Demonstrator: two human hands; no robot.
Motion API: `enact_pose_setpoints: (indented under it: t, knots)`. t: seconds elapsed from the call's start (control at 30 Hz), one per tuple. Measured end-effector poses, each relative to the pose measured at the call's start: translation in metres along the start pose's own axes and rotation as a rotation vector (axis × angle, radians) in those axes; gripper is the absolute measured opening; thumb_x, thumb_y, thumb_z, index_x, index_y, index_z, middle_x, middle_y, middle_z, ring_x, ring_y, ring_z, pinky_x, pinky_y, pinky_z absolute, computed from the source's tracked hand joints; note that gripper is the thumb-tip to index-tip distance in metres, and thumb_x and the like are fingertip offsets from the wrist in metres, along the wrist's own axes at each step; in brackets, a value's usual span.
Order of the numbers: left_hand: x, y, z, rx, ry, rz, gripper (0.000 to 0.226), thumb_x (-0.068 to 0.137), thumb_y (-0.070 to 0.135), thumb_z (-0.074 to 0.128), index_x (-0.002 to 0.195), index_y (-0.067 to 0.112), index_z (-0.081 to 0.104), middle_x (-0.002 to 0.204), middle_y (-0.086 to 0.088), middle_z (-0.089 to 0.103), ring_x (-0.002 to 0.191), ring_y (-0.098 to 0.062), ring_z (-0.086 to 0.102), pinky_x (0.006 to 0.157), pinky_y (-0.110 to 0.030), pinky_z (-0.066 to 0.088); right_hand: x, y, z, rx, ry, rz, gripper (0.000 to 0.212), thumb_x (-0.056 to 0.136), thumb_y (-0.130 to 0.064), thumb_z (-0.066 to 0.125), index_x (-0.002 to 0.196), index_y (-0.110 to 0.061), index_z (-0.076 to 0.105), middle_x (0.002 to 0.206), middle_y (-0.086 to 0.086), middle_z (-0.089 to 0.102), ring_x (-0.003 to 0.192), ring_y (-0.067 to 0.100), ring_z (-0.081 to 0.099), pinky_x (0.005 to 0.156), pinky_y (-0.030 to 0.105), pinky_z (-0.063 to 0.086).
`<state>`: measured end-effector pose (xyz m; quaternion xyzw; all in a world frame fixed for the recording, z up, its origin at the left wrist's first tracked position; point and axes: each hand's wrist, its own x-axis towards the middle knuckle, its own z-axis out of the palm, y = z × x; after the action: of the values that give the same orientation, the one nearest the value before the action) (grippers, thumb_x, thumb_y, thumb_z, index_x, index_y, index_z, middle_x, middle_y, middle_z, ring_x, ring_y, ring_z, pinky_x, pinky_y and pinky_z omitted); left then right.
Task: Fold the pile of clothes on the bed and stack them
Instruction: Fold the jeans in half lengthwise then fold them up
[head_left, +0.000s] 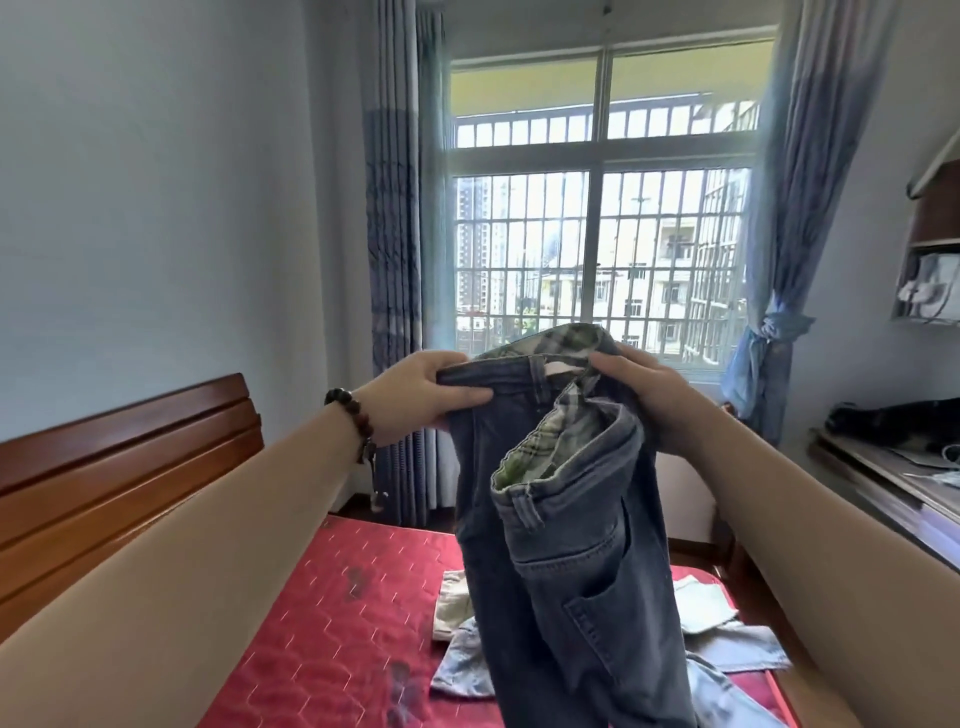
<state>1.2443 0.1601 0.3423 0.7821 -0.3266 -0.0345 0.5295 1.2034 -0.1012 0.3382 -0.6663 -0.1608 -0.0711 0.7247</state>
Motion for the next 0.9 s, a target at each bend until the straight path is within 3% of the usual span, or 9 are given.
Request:
enact_pose_setpoints:
  t: [0.1,0.23,0.4,0.5,0.6,0.67,0.73,0.83,0.9]
  knots:
    - [0.019,0.022,0.013,0.138,0.142,0.093,0.008,0.089,0.012,0.066,0.092,0.006,0.061,0.077,-0.001,0.065,0.062,-0.005,0.063,0.055,-0.018,0.051,0.003,-0.002,-0.019,-0.132,0.074,0.047,0.009,0.085,-0.015,0.065,0.093,-0.012,0.069,0.084,0.01,0.07,0.074,0.023,0.066,0.07,0.033,0.056]
    - [0.057,0.036,0.032,0.311,0.311,0.15,0.019,0.088,0.02,0.07,0.095,0.003,0.063,0.081,-0.003,0.063,0.07,-0.012,0.058,0.057,-0.015,0.047,0.007,0.004,-0.037,-0.397,0.13,0.149,0.014,0.089,-0.002,0.053,0.091,-0.012,0.062,0.09,0.008,0.063,0.089,0.022,0.057,0.091,0.04,0.048]
    - [0.091,0.046,0.044,0.323,0.462,0.165,0.022,0.09,0.02,0.066,0.105,0.004,0.061,0.09,-0.001,0.063,0.078,-0.014,0.06,0.055,-0.009,0.043,0.0,0.031,-0.047,-0.686,0.152,0.231,0.023,0.085,-0.009,0.054,0.105,-0.018,0.061,0.092,0.005,0.067,0.082,0.02,0.061,0.073,0.034,0.054]
    - [0.097,0.054,0.037,0.332,0.534,0.144,0.023,0.09,0.02,0.066,0.105,0.004,0.059,0.098,-0.006,0.065,0.087,-0.021,0.063,0.069,-0.026,0.052,-0.011,0.048,-0.054,-0.607,0.102,0.307,0.02,0.088,-0.022,0.063,0.107,-0.018,0.063,0.095,0.005,0.071,0.085,0.019,0.067,0.081,0.037,0.056]
    - [0.095,0.059,0.023,0.361,0.631,0.171,0.023,0.089,0.024,0.067,0.101,0.006,0.058,0.097,-0.005,0.063,0.088,-0.02,0.06,0.073,-0.028,0.049,-0.022,0.069,-0.059,-0.643,0.059,0.312,0.019,0.078,-0.023,0.073,0.096,-0.015,0.072,0.091,0.008,0.075,0.079,0.019,0.069,0.082,0.038,0.058]
    - [0.093,0.059,0.012,0.344,0.682,0.18,0.028,0.087,0.026,0.069,0.1,0.004,0.059,0.099,-0.008,0.065,0.091,-0.023,0.062,0.081,-0.037,0.053,-0.026,0.082,-0.061,-0.632,0.039,0.302,0.025,0.07,-0.029,0.076,0.089,-0.014,0.074,0.092,0.014,0.074,0.075,0.018,0.065,0.077,0.038,0.055]
    - [0.088,0.058,0.001,0.35,0.726,0.173,0.032,0.085,0.028,0.071,0.101,0.003,0.06,0.099,-0.012,0.066,0.092,-0.026,0.063,0.084,-0.043,0.054,-0.029,0.09,-0.063,-0.612,0.03,0.325,0.028,0.076,-0.04,0.077,0.09,-0.016,0.073,0.09,0.012,0.071,0.074,0.015,0.061,0.071,0.033,0.05]
    - [0.079,0.051,-0.019,0.318,0.81,0.135,0.032,0.084,0.03,0.071,0.097,0.003,0.058,0.097,-0.013,0.066,0.09,-0.029,0.063,0.084,-0.046,0.053,-0.035,0.097,-0.067,-0.472,-0.057,0.381,0.064,0.069,-0.074,0.066,0.113,-0.027,0.064,0.105,-0.002,0.07,0.092,0.011,0.066,0.079,0.033,0.05]
    - [0.073,0.046,-0.032,0.252,0.871,0.103,0.029,0.083,0.029,0.072,0.093,0.006,0.057,0.092,-0.012,0.064,0.089,-0.029,0.064,0.081,-0.044,0.054,-0.038,0.101,-0.063,-0.391,-0.155,0.379,0.075,0.063,-0.07,0.07,0.128,-0.038,0.05,0.118,-0.011,0.065,0.104,0.006,0.064,0.087,0.03,0.05]
